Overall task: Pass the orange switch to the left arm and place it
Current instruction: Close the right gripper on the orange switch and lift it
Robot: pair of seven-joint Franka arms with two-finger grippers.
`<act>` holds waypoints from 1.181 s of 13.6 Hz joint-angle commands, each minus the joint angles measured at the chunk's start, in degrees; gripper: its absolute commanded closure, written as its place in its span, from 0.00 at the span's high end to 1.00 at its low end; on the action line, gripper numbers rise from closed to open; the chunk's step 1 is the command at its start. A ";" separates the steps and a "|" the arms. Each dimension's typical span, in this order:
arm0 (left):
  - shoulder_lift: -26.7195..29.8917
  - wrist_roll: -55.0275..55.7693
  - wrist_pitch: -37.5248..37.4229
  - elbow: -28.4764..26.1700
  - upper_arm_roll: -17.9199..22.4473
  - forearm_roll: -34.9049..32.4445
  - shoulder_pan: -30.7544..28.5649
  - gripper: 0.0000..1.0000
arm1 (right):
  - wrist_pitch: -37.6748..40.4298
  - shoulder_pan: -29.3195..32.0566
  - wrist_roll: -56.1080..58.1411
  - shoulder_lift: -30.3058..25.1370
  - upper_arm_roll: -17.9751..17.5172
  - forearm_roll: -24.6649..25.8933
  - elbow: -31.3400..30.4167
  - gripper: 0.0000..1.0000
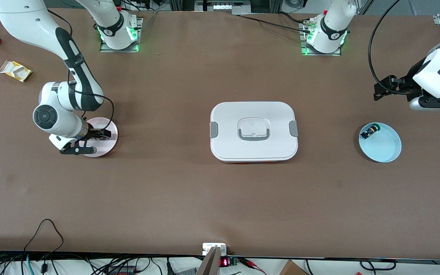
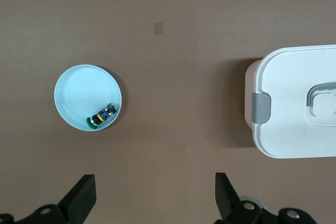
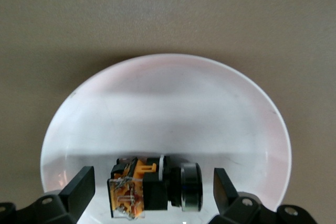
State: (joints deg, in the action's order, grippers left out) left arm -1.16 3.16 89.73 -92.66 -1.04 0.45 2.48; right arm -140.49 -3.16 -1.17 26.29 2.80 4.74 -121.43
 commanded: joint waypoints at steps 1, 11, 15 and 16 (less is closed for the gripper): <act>-0.42 0.35 -1.31 1.69 0.08 0.34 0.24 1.00 | -2.42 0.61 1.26 -0.28 -0.34 0.54 -2.14 1.00; -0.42 0.35 -1.31 1.69 -0.10 0.25 0.33 1.00 | 0.83 2.63 6.01 -1.77 -1.21 0.45 -2.41 0.10; -0.42 0.35 -1.31 1.69 -0.10 0.34 0.33 1.00 | 7.39 2.72 6.18 -3.44 -4.28 0.10 2.40 0.02; -0.42 0.35 -1.31 1.69 -0.10 0.34 0.33 1.00 | 12.56 2.63 6.18 -3.88 -5.08 -0.08 6.08 0.02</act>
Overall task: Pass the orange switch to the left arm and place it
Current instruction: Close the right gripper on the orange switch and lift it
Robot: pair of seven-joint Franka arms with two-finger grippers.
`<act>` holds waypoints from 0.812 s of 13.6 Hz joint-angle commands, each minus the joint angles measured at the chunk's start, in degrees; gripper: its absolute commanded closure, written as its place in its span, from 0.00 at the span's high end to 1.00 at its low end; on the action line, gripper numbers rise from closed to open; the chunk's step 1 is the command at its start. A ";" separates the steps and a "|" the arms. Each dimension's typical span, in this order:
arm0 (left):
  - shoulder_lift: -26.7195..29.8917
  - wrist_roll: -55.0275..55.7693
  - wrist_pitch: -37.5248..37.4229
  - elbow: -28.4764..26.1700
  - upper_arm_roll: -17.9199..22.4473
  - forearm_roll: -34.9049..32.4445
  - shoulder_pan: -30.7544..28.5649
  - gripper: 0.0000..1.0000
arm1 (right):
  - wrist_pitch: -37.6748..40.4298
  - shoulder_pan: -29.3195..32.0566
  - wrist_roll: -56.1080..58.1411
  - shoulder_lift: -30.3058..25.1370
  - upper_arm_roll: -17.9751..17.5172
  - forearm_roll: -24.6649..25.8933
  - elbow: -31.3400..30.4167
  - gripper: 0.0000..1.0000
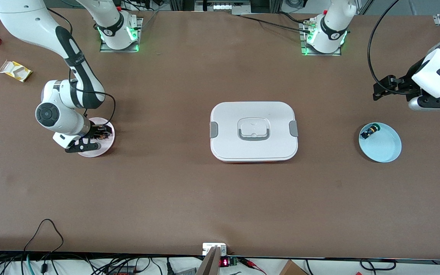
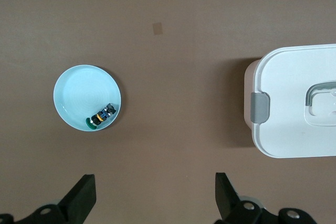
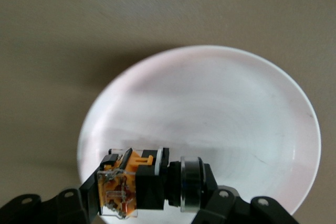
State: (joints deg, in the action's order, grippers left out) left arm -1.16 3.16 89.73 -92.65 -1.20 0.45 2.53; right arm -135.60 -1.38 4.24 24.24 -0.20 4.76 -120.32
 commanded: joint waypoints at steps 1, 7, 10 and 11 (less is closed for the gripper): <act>-0.42 0.35 -1.31 1.68 0.06 0.25 0.28 1.00 | 12.07 0.77 0.86 -2.00 -2.26 -0.45 8.40 0.02; -0.42 0.27 -1.31 1.68 0.06 0.34 0.28 1.00 | 21.60 0.68 14.28 -6.30 -6.12 -6.58 19.15 0.02; -0.42 0.27 -1.31 1.68 0.06 0.34 0.28 1.00 | 22.22 0.68 28.05 -7.97 -8.40 -8.88 22.14 0.02; -0.42 0.27 -1.31 1.68 0.06 0.34 0.28 1.00 | 22.31 0.68 33.59 -8.76 -8.85 -11.77 22.76 0.02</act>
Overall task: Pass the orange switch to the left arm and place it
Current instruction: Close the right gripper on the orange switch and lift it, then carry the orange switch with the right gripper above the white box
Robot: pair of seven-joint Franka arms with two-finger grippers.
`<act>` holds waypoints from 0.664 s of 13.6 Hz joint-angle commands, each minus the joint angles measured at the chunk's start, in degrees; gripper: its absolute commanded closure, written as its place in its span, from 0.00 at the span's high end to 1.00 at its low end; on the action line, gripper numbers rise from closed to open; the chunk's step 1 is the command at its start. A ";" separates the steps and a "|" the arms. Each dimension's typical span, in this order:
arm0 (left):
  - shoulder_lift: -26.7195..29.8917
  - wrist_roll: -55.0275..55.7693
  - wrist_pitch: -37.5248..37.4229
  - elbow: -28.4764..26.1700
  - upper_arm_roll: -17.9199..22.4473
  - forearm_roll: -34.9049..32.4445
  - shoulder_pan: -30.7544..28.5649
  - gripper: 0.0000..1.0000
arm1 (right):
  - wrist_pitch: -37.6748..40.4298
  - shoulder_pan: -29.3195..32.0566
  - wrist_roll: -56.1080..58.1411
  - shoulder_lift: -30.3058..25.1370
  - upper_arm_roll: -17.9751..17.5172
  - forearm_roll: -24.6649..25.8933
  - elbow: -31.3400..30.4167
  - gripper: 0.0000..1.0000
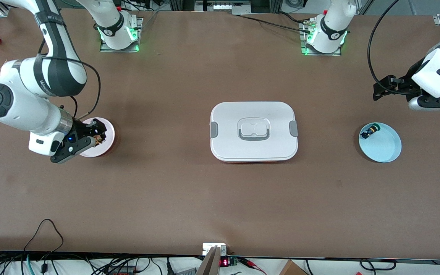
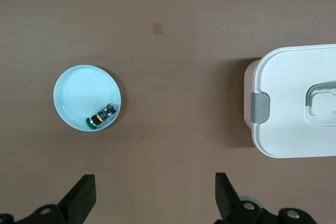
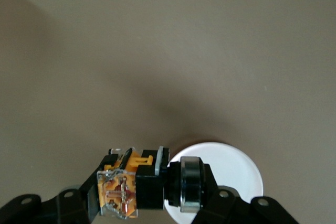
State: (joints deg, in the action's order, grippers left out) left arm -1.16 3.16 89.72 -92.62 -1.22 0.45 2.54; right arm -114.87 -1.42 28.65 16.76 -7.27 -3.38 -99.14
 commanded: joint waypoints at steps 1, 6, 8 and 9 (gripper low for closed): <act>-0.51 0.27 -1.31 1.65 0.08 0.34 0.27 1.00 | 1.58 0.63 13.23 -2.08 -1.87 -7.57 1.58 0.02; -0.51 0.35 -1.31 1.65 0.16 0.34 0.18 1.00 | 6.76 0.72 39.92 -2.70 -1.79 -27.61 1.76 0.02; -0.42 0.35 -1.31 1.74 0.16 0.60 0.18 1.00 | 9.83 0.46 52.15 -2.53 -1.87 -30.97 1.23 0.02; -0.42 0.35 -1.48 1.74 0.16 0.95 0.18 1.00 | 9.93 0.28 56.30 -2.26 -1.96 -34.03 1.14 0.02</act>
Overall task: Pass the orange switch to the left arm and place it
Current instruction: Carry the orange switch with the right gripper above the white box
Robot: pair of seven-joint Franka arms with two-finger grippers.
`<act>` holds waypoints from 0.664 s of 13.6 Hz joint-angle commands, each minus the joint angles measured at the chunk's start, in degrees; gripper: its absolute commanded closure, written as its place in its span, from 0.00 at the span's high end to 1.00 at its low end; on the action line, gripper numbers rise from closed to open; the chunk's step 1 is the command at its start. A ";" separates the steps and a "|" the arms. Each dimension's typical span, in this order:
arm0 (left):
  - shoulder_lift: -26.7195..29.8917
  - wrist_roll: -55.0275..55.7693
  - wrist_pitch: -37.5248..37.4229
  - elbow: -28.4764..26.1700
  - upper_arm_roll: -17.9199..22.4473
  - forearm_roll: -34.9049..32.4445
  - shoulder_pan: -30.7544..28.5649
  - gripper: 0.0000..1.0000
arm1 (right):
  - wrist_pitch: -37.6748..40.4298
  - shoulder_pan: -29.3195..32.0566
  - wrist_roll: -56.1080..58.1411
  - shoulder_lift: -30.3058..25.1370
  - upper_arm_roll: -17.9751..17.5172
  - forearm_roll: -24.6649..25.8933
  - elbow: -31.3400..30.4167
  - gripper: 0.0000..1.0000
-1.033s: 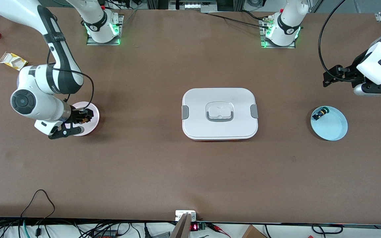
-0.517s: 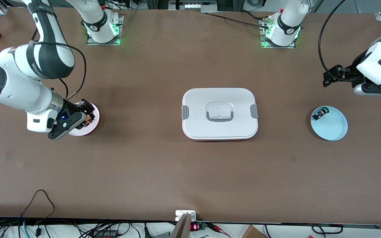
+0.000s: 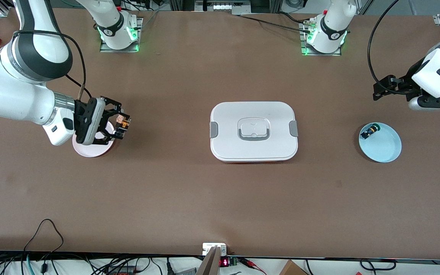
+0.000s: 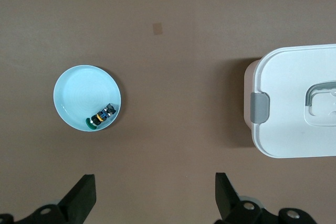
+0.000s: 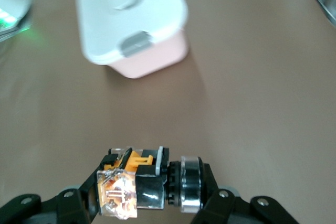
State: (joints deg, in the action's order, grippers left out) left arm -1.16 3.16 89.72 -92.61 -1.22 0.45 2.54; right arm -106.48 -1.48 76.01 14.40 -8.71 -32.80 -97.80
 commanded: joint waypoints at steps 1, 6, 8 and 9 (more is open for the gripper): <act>-0.42 0.35 -2.35 1.99 0.25 1.22 0.18 1.00 | 1.54 -0.36 12.46 0.27 -0.51 -8.47 -0.20 0.02; -0.95 0.18 -6.57 3.75 0.34 6.64 0.01 1.00 | -2.22 -6.85 16.36 0.54 -0.51 -26.50 -0.20 0.02; -1.74 1.23 -8.86 3.49 0.95 14.72 -1.65 1.00 | -2.94 -8.97 19.07 0.54 -0.51 -32.13 -0.20 0.02; -2.79 1.41 -9.56 3.66 0.78 16.32 -2.44 1.00 | -3.03 -9.50 21.26 0.54 -0.51 -34.59 -0.20 0.02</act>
State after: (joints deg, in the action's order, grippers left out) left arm -1.80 3.93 82.10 -90.14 -0.73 12.40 1.74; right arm -109.05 -9.98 93.39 15.13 -9.47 -62.77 -98.06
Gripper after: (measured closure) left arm 0.000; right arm 0.273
